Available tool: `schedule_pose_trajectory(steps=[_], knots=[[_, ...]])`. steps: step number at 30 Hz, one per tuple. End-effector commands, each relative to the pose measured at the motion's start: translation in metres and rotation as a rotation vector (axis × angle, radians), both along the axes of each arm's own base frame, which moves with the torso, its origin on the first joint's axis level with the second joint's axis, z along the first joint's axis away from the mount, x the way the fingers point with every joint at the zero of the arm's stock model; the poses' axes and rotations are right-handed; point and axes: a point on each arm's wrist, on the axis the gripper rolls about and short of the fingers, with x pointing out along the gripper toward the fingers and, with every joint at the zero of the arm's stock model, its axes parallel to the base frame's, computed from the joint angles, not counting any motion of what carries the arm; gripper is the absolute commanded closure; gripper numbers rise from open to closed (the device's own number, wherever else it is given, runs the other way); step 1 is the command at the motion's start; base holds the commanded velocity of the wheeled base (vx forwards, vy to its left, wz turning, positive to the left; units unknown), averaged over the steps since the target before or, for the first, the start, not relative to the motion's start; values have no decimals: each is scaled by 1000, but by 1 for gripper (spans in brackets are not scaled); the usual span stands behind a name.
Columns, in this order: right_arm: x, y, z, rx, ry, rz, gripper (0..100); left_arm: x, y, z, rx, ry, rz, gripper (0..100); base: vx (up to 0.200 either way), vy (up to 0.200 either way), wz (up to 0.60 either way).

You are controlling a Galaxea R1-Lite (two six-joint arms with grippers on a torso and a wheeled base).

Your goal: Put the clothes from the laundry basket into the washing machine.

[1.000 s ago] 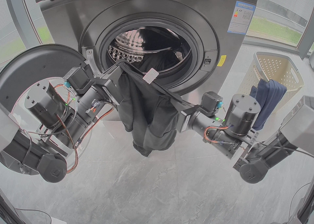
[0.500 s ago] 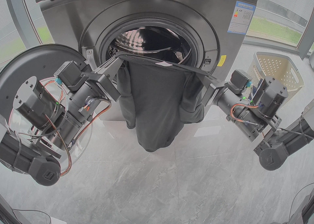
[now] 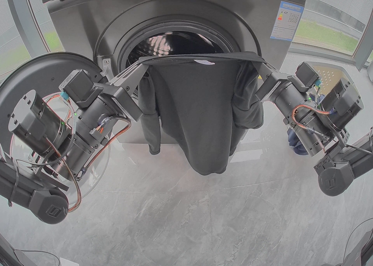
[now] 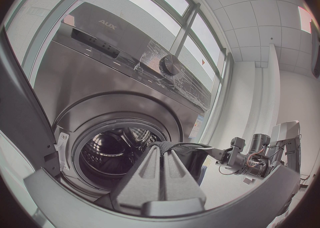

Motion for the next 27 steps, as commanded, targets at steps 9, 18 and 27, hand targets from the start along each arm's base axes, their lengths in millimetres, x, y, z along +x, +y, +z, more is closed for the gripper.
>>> schedule_pose_trajectory(steps=[9,18,27], knots=[[-4,-5,17,44,-50,-4,100,-1,1,2,8,-12,9,100,0,0,0],[-6,-2,18,75,-36,-17,100,-1,1,1,12,-11,9,100,0,0,0],[-14,10,-2,51,44,39,0,-8,-21,-9,35,18,-67,100,0,0,0]])
